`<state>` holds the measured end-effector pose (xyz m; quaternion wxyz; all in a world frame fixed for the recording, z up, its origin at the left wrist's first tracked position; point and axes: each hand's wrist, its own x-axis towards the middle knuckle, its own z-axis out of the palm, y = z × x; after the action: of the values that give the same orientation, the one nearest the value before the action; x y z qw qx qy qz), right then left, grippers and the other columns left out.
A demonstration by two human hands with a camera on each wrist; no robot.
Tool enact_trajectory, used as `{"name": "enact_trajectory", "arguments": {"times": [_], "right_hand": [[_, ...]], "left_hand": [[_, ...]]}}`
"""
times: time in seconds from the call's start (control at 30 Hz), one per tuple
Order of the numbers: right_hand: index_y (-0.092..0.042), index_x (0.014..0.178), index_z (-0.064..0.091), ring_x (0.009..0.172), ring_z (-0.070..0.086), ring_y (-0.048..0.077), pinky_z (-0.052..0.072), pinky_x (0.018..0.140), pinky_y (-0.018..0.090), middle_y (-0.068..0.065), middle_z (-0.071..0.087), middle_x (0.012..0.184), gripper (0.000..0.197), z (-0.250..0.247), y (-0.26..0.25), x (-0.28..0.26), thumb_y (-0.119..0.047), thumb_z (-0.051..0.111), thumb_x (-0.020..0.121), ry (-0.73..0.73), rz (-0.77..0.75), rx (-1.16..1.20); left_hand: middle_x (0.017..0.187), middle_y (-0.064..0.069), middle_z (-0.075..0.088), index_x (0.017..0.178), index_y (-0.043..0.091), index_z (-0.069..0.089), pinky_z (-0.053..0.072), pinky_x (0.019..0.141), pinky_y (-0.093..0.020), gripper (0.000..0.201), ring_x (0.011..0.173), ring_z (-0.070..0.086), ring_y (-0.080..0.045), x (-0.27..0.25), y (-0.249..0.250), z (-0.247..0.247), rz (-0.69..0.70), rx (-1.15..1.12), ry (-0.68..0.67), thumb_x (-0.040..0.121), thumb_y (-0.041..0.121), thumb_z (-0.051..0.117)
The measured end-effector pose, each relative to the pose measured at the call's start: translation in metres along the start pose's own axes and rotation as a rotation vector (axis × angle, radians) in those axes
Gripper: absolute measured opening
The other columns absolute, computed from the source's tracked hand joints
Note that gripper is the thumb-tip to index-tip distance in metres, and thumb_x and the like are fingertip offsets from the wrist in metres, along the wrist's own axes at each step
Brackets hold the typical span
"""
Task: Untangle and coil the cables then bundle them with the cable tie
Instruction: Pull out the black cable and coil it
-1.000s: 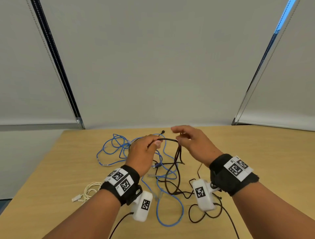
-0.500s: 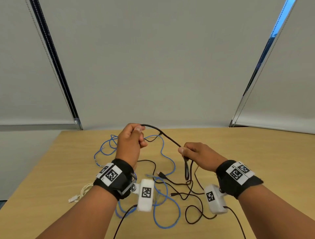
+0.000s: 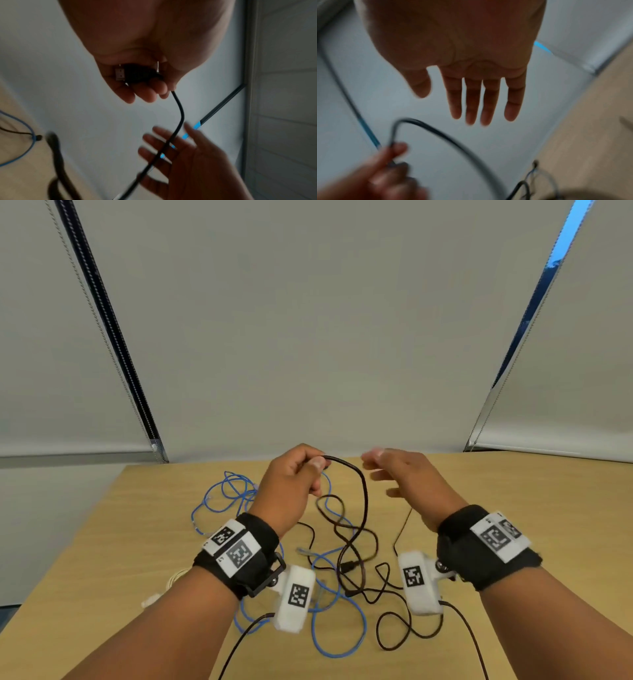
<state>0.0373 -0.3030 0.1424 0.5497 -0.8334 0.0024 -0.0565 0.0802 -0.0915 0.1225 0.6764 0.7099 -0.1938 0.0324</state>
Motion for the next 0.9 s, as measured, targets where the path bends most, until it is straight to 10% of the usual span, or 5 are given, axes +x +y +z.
{"name": "enact_trajectory", "arguments": {"times": [0.2, 0.53, 0.73, 0.83, 0.9], "right_hand": [[-0.006, 0.099, 0.063, 0.069, 0.063, 0.018, 0.055, 0.07, 0.028, 0.0, 0.06, 0.071, 0.019, 0.018, 0.001, -0.007, -0.023, 0.058, 0.101, -0.279, -0.034, 0.164], [-0.024, 0.103, 0.068, 0.084, 0.07, 0.008, 0.045, 0.069, 0.012, -0.001, 0.073, 0.084, 0.016, 0.002, 0.035, -0.008, -0.021, 0.052, 0.102, -0.315, -0.004, -0.258], [-0.027, 0.102, 0.073, 0.081, 0.069, 0.013, 0.054, 0.075, 0.031, -0.003, 0.073, 0.079, 0.018, 0.012, 0.018, 0.002, -0.02, 0.056, 0.101, -0.261, -0.068, -0.429], [-0.028, 0.103, 0.065, 0.08, 0.071, 0.014, 0.056, 0.082, 0.038, 0.0, 0.075, 0.078, 0.009, 0.016, 0.007, 0.004, -0.022, 0.062, 0.098, -0.249, -0.136, -0.31], [-0.026, 0.107, 0.058, 0.082, 0.074, 0.021, 0.055, 0.085, 0.044, 0.004, 0.076, 0.077, 0.017, 0.012, 0.003, 0.005, -0.023, 0.069, 0.093, -0.223, -0.129, -0.148]], "left_hand": [[0.067, -0.001, 0.054, 0.091, 0.015, 0.067, 0.055, 0.066, -0.024, 0.022, 0.064, 0.055, -0.014, 0.009, 0.015, 0.003, 0.031, -0.102, 0.163, 0.101, 0.005, 0.05], [0.089, -0.006, 0.063, 0.098, 0.023, 0.068, 0.046, 0.08, -0.034, 0.023, 0.079, 0.058, -0.018, 0.016, -0.012, -0.054, -0.148, -0.003, 0.479, 0.1, 0.008, 0.051], [0.146, 0.003, 0.048, 0.14, 0.032, 0.054, 0.016, 0.122, -0.053, 0.048, 0.139, 0.04, -0.018, -0.005, 0.002, -0.013, 0.262, 0.908, 0.063, 0.092, 0.038, 0.057], [0.122, 0.004, 0.07, 0.129, 0.032, 0.061, 0.032, 0.114, -0.051, 0.039, 0.119, 0.06, -0.018, -0.002, 0.011, 0.008, 0.111, 1.008, -0.281, 0.101, 0.048, 0.039], [0.084, 0.001, 0.075, 0.097, 0.025, 0.073, 0.052, 0.085, -0.041, 0.033, 0.081, 0.068, -0.013, 0.002, 0.014, 0.005, -0.031, 0.789, -0.385, 0.102, 0.041, 0.045]]}}
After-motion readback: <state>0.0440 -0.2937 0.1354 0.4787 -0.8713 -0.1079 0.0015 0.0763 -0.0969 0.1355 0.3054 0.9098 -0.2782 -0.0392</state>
